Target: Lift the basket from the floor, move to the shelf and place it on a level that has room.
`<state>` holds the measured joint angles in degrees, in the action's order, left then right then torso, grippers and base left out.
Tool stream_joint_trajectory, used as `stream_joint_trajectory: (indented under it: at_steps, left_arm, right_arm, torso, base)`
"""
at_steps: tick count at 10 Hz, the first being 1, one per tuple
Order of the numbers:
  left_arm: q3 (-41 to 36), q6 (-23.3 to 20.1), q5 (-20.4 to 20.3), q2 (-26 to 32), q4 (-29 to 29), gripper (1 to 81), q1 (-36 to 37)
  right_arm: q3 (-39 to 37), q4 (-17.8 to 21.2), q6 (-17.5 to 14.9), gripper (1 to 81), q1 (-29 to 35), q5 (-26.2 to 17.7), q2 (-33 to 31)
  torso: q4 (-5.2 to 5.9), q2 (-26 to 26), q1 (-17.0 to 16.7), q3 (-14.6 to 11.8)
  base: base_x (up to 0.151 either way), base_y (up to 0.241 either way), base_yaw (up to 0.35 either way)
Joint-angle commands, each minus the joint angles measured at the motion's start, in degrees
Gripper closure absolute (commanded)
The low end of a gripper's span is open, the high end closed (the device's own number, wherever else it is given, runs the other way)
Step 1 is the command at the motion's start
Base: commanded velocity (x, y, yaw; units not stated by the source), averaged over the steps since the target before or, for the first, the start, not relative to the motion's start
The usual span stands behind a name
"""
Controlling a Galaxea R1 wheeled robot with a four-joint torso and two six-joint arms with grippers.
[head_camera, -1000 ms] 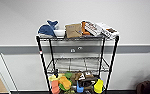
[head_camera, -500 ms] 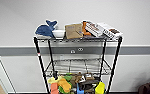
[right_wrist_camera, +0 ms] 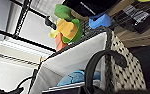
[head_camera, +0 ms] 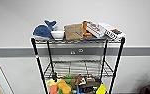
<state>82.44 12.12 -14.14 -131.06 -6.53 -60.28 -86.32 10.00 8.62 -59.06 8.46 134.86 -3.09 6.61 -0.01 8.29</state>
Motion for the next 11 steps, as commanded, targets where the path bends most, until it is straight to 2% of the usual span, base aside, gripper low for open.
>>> stream_joint_trajectory:
  at_steps: [1, 8, 11]
  left_arm:
    - [-4.5, 0.0, 0.0, 1.1, 2.8, 81.1, 6.1]
    - [-4.4, 0.0, 0.0, 1.0, 2.8, 81.1, 6.1]
    - [-4.4, 0.0, 0.0, 1.1, 2.8, 81.1, 6.0]
  right_arm:
    - [4.1, -1.4, 0.3, 81.1, 6.7, -0.5, -1.1]
    - [4.1, -1.4, 0.3, 81.1, 6.7, -0.5, -1.1]
    - [4.2, -1.4, 0.3, 81.1, 6.7, -0.5, -1.1]
  torso:
    - [0.0, 0.0, 0.0, 0.0]
    - [0.0, 0.0, 0.0, 0.0]
    - [0.0, 0.0, 0.1, 0.0]
  base:
    - [0.09, 0.0, 0.0]
    - [0.088, 0.0, 0.0]
    - [0.022, 0.0, 0.0]
